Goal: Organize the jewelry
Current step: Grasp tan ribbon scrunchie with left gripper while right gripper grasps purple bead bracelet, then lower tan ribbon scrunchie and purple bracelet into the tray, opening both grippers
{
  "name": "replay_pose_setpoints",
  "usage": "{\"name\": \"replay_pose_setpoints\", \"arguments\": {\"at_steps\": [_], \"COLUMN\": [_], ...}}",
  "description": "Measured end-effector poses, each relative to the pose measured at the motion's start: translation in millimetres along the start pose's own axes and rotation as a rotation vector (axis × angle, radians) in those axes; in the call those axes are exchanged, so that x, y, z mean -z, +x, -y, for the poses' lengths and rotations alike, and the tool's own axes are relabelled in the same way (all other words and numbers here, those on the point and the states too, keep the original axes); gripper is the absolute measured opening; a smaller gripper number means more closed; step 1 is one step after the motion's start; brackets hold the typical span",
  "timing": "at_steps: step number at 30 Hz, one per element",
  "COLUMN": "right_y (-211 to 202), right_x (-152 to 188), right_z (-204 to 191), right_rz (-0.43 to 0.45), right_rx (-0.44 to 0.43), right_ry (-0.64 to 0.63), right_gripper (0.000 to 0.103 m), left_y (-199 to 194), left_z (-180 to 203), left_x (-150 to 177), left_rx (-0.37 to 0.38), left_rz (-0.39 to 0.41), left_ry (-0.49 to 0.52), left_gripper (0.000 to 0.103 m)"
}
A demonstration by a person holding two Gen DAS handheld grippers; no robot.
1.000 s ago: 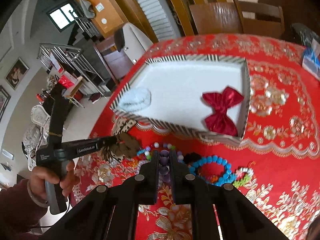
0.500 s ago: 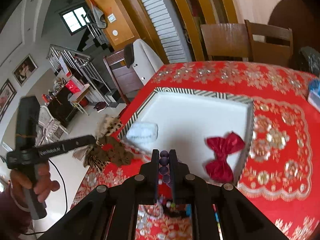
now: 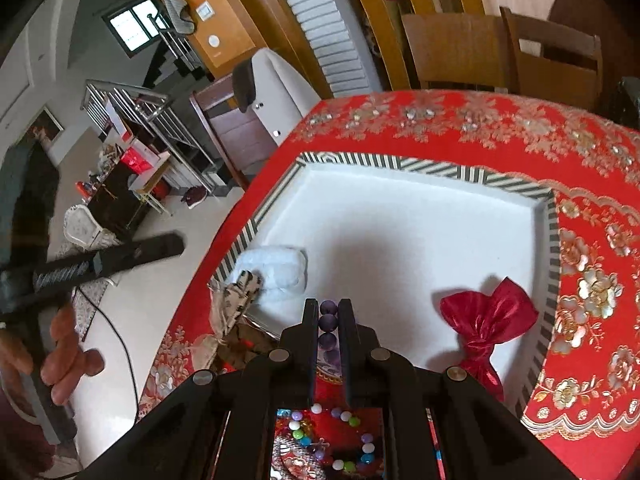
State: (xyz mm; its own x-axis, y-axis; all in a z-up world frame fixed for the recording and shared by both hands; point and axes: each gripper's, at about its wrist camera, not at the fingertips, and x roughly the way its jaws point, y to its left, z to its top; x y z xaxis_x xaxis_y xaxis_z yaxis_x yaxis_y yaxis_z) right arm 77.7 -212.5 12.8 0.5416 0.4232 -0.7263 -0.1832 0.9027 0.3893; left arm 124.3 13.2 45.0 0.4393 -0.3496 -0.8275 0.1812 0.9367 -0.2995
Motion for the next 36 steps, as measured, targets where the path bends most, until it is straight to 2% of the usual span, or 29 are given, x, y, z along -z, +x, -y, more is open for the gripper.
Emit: {"name": "replay_pose_setpoints", "arguments": {"at_steps": [2,3,4,6,8,11,12,13,15,16,18,21,22,23,24,28,32,36], "right_y": [3.4,4.8,5.7,7.8,10.6,19.7,25.5,31.7,40.7,45.1,50.5,47.8,45.3,41.8,37.9,26.3,21.2,20.5], "right_x": [-0.9,-1.8,-2.9,-6.8,-10.9,-12.4,-10.4,-7.1,0.4,5.0,11.5,15.1,14.9,14.9,14.7,16.3,16.0,14.9], "right_z": [3.4,4.9,4.8,2.9,2.1,10.3,17.2,24.7,36.9,42.2,47.6,51.3,51.5,50.9,50.9,49.2,45.8,40.7], "right_rz": [-0.005,-0.006,-0.007,-0.011,-0.010,-0.024,-0.040,-0.062,-0.101,-0.121,-0.153,-0.148,-0.143,-0.136,-0.126,-0.103,-0.095,-0.091], "right_rx": [-0.010,-0.019,-0.029,-0.053,-0.068,-0.042,-0.014,0.024,0.086,0.100,0.117,0.123,0.126,0.129,0.124,0.105,0.097,0.089], "right_ry": [0.015,0.024,0.029,0.036,0.036,0.047,0.062,0.074,0.087,0.095,0.107,0.120,0.126,0.132,0.137,0.149,0.160,0.156], "right_gripper": [0.009,0.009,0.009,0.009,0.009,0.009,0.009,0.009,0.009,0.009,0.009,0.010,0.017,0.027,0.031,0.032,0.033,0.033], "left_y": [-2.1,-2.5,-1.8,8.9,25.5,57.0,63.6,65.9,70.2,69.3,62.4,41.5,36.5,30.6,23.6,16.9,40.0,93.2], "left_z": [-6.1,-9.6,-14.4,-18.3,-19.6,-26.6,-27.5,-26.9,-24.1,-23.4,-22.9,-20.6,-19.3,-18.0,-15.1,-5.7,-3.3,-8.2], "left_x": [13.2,20.5,30.2,47.3,59.9,75.4,78.5,80.9,86.8,88.7,88.7,75.9,67.9,59.8,48.0,9.0,-30.9,-56.4], "left_rx": [-0.010,-0.009,-0.004,-0.020,-0.056,-0.107,-0.115,-0.115,-0.124,-0.122,-0.102,-0.071,-0.045,-0.022,-0.008,0.018,-0.001,-0.028], "left_rz": [-0.020,-0.027,-0.038,-0.085,-0.134,-0.183,-0.194,-0.192,-0.186,-0.186,-0.178,-0.148,-0.143,-0.136,-0.118,-0.059,-0.043,-0.110], "left_ry": [0.014,0.011,0.003,0.011,0.029,0.008,0.006,0.010,0.037,0.037,0.031,0.030,0.016,0.005,0.007,0.017,0.020,0.016], "left_gripper": [0.035,0.054,0.062,0.062,0.062,0.061,0.052,0.031,0.018,0.015,0.013,0.013,0.013,0.013,0.013,0.013,0.013,0.013]}}
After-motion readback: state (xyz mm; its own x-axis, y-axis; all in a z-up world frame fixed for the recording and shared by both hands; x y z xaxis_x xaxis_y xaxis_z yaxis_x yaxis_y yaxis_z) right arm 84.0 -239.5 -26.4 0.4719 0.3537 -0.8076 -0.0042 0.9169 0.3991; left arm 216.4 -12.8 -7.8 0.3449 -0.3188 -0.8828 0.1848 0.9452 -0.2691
